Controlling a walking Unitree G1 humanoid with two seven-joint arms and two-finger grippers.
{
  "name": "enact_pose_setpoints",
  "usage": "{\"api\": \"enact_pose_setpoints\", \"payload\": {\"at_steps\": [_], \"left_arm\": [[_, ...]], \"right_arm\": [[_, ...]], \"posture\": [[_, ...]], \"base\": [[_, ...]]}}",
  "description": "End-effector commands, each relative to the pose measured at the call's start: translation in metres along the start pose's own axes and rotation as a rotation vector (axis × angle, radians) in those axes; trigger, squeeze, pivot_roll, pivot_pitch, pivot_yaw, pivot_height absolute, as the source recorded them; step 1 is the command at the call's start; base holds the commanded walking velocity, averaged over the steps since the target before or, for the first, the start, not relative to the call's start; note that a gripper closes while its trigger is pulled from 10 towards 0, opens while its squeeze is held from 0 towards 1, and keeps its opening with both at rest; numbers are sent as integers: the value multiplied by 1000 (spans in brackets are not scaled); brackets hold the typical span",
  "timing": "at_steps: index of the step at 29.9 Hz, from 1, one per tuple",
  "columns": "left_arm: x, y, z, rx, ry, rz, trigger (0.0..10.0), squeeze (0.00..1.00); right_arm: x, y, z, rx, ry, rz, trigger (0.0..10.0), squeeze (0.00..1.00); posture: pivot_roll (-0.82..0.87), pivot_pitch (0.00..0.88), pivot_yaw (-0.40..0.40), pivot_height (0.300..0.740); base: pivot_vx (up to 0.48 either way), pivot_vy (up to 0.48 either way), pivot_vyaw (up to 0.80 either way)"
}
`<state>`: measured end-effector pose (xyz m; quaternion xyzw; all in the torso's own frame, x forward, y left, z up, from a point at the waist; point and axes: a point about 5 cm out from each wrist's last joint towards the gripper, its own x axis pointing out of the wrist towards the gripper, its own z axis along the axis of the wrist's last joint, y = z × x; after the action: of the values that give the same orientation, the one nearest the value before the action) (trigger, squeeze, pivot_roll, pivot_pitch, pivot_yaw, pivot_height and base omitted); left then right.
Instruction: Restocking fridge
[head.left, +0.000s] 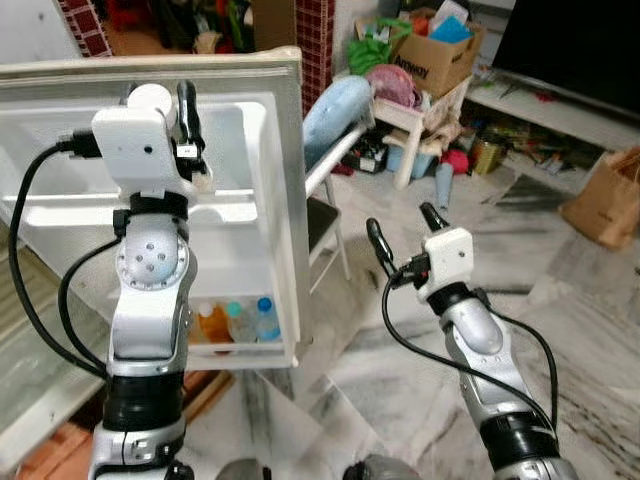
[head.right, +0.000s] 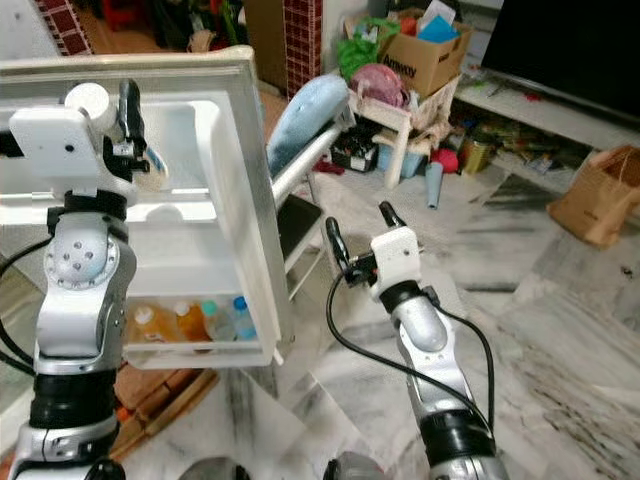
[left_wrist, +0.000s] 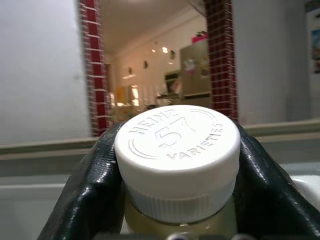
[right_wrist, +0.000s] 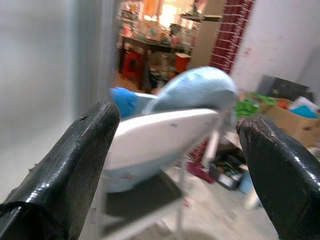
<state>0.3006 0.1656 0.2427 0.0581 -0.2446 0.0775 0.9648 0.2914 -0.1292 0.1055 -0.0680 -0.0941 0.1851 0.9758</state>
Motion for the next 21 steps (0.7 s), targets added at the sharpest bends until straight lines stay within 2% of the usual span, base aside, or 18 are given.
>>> {"api": "enact_pose_setpoints", "payload": {"at_steps": [1,6,11,14,21], "left_arm": [[6,3,6,10,-29,26,10000,0],[11,5,-4,14,-15,21,10000,0],[23,2,-15,28,-15,8,10000,0],[32,-2,-23,-15,12,16,10000,0],[41,-8,-33,-17,38,18,10000,0]], "right_arm": [[1,0,2,-8,-9,4,10000,0],[2,-1,2,-8,-11,0,10000,0],[1,-2,3,-10,-15,-4,10000,0],[1,-2,3,-10,-16,-5,10000,0],[-2,0,3,-9,-18,-7,10000,0]], "posture": [[49,0,11,740],[43,0,11,740],[34,0,13,740],[26,0,16,740],[8,2,23,740]], "base": [[0,0,0],[0,0,0],[0,0,0],[0,0,0],[0,0,0]]}}
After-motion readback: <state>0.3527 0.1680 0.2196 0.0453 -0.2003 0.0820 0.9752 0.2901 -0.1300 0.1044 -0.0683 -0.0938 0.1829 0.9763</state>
